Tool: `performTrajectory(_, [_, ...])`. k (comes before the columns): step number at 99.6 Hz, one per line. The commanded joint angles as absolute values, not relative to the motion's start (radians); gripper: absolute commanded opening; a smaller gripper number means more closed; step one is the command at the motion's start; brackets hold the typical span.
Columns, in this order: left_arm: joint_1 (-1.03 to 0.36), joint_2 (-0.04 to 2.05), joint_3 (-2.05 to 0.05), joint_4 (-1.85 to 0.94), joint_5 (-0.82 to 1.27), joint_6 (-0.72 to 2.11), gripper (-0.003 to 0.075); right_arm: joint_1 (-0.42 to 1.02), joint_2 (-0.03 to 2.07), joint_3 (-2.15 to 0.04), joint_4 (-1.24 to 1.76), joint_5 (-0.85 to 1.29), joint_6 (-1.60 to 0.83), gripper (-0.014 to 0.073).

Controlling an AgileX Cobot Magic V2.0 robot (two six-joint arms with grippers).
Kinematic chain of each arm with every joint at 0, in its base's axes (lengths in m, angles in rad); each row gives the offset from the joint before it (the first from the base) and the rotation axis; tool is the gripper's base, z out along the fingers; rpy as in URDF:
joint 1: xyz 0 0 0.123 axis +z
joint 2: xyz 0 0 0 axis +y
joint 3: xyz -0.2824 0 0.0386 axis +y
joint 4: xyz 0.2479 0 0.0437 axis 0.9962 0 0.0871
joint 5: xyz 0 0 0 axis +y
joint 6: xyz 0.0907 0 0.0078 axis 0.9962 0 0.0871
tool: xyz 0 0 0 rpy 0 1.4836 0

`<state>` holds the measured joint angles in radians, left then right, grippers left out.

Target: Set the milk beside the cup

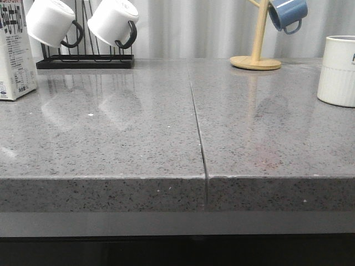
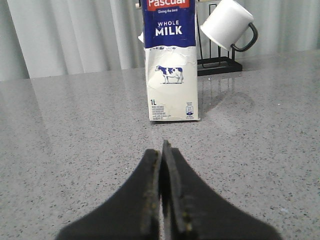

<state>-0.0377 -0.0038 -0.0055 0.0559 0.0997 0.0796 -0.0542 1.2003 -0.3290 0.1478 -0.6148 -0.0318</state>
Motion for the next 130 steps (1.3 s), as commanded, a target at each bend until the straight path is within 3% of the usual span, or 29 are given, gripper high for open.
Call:
performTrajectory(1, [-0.036,-0.035,0.040,0.048,0.026,0.075,-0.0020,-0.058,1.243,-0.400,0.149,-0.720,-0.036,0.0290])
performTrajectory(82, [-0.036,-0.035,0.040,0.048,0.026,0.075,-0.0020,-0.115,1.551,-0.659,0.148,-0.751,-0.037,0.0283])
performTrajectory(90, [-0.036,-0.035,0.040,0.048,0.026,0.075,-0.0020,-0.115,1.566,-0.673,0.148,-0.751,-0.037,0.0211])
performTrajectory(107, [-0.036,-0.035,0.040,0.048,0.026,0.075,-0.0020,-0.115,1.567,-0.674,0.148,-0.751,-0.037,-0.0069])
performTrajectory(130, [-0.036,-0.035,0.040,0.048,0.026,0.075,-0.0020,-0.095,1.551,-0.674,0.141,-0.749,-0.035,-0.0067])
